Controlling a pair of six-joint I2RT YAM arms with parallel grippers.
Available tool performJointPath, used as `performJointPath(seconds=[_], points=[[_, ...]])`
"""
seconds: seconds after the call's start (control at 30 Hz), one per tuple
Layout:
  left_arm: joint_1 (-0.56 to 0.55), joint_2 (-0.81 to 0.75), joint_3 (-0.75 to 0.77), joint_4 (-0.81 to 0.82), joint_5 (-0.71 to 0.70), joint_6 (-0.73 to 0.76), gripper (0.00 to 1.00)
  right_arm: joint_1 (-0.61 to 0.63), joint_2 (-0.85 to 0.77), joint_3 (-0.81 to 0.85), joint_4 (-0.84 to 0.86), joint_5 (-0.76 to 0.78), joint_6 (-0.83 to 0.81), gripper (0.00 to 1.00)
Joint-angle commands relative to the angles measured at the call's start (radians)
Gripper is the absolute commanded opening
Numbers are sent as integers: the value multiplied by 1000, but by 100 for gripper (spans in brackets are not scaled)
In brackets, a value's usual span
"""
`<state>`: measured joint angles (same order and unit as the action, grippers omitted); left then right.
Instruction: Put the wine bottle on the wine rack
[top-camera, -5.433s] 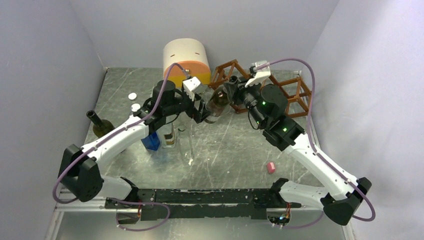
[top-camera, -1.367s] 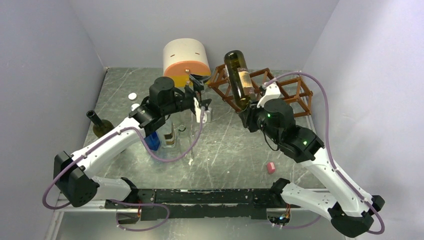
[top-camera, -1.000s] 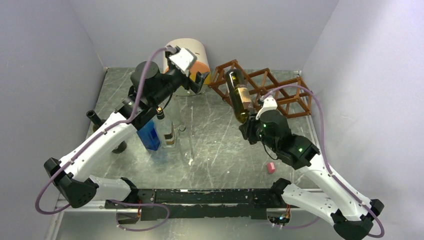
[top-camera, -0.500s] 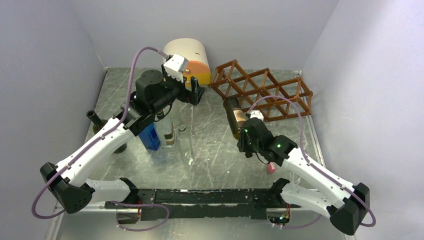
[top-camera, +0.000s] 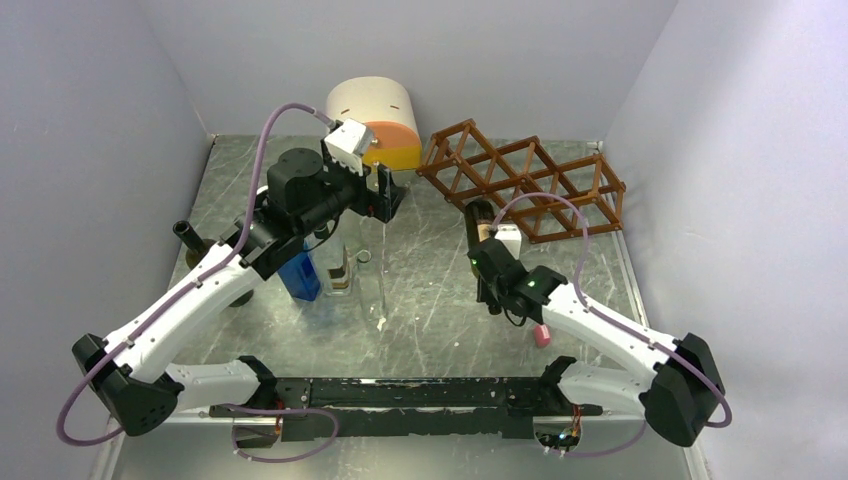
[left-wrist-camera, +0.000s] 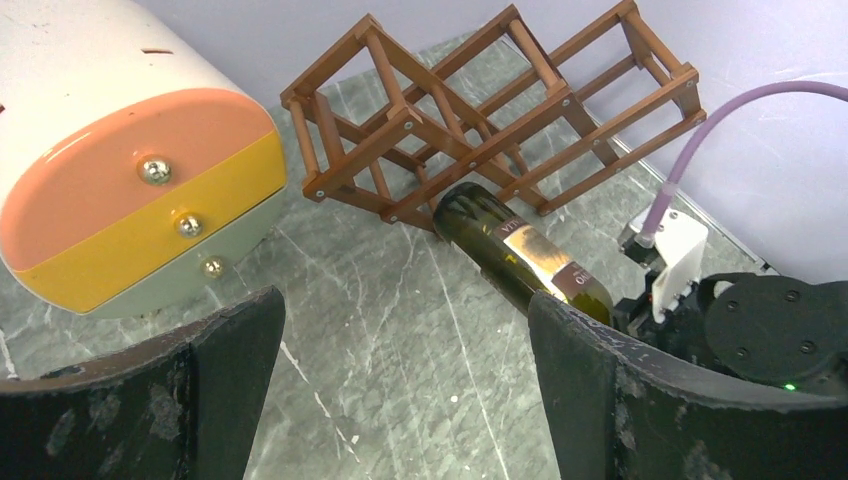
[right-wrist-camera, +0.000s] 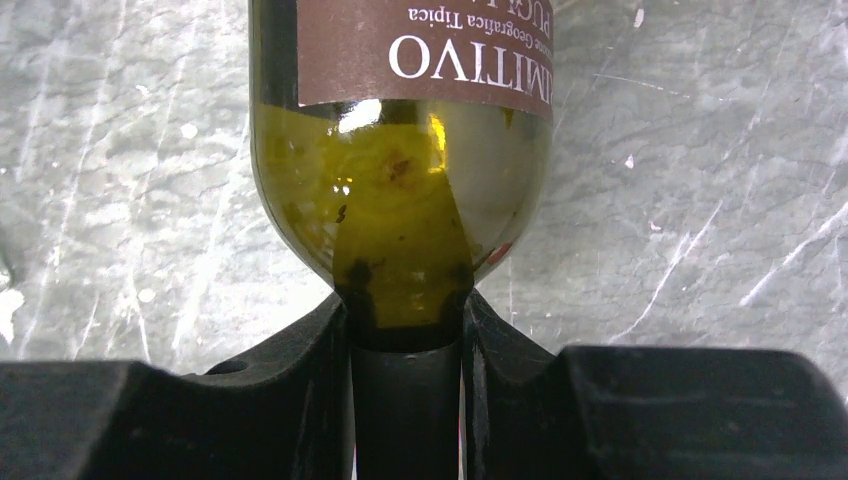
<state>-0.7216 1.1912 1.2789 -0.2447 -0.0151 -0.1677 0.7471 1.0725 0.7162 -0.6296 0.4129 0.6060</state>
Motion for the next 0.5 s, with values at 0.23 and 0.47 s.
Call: performJointPath(seconds=[0.23, 0.47], points=[[1, -48, -26, -20, 44, -8, 95, -16, 65, 37, 261, 137, 15, 0], [1, -55, -15, -40, 50, -8, 95, -53, 120, 31, 339, 151, 59, 0]])
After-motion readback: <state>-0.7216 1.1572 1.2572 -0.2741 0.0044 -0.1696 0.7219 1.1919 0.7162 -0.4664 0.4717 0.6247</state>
